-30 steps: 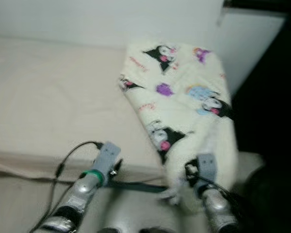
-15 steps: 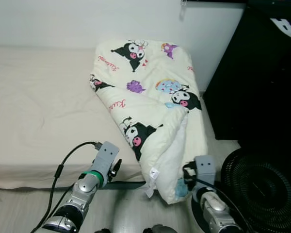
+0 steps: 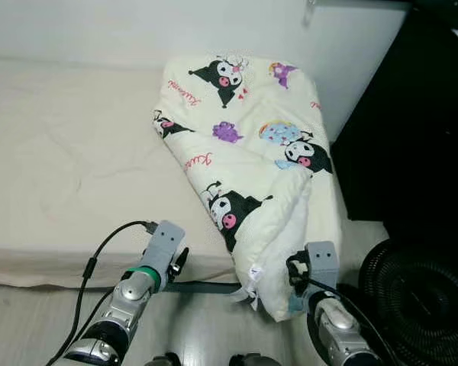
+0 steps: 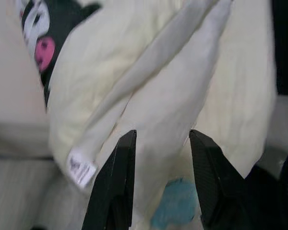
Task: Clean up the room
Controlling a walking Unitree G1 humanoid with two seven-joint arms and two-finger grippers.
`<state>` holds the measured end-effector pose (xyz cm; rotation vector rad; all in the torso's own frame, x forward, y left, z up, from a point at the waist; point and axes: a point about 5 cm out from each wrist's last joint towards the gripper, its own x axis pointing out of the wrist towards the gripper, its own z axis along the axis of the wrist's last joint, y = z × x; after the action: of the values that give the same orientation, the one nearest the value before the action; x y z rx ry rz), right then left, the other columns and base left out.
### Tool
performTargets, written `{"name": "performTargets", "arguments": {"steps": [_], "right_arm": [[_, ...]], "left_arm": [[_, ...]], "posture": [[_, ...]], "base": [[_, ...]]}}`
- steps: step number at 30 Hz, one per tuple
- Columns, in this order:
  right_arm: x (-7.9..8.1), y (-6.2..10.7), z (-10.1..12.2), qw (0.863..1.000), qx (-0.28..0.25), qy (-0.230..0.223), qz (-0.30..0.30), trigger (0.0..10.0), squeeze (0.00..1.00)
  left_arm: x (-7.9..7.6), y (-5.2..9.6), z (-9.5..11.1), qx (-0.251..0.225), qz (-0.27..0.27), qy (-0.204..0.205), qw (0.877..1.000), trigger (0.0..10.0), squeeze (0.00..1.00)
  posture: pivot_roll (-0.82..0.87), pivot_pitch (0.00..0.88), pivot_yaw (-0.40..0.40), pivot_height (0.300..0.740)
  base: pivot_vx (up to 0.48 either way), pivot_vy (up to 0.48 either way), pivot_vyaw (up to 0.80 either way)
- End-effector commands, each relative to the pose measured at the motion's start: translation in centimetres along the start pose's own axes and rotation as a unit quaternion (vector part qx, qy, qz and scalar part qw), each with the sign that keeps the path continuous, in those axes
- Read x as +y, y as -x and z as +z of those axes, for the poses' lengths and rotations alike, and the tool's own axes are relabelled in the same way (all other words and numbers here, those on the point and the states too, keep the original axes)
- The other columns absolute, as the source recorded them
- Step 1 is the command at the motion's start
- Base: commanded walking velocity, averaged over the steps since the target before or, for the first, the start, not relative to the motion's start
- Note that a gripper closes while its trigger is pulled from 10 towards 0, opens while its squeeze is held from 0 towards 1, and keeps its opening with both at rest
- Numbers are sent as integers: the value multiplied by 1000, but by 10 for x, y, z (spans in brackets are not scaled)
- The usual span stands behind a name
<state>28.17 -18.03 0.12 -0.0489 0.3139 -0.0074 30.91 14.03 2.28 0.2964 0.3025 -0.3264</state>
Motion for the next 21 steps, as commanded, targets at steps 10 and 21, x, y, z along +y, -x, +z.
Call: {"name": "performTargets", "arguments": {"steps": [10,21], "right_arm": [[-17,-3,25,997,-68,-20,-34,10000,0],[-17,-4,27,996,-73,-25,-38,10000,0]], "left_arm": [[-15,-5,51,-125,-54,-19,990,10000,0],[-18,-2,59,-142,-62,-17,988,10000,0]], "posture": [[-64,99,51,705],[-61,98,52,665]], "base": [[0,0,0],[0,0,0]]}}
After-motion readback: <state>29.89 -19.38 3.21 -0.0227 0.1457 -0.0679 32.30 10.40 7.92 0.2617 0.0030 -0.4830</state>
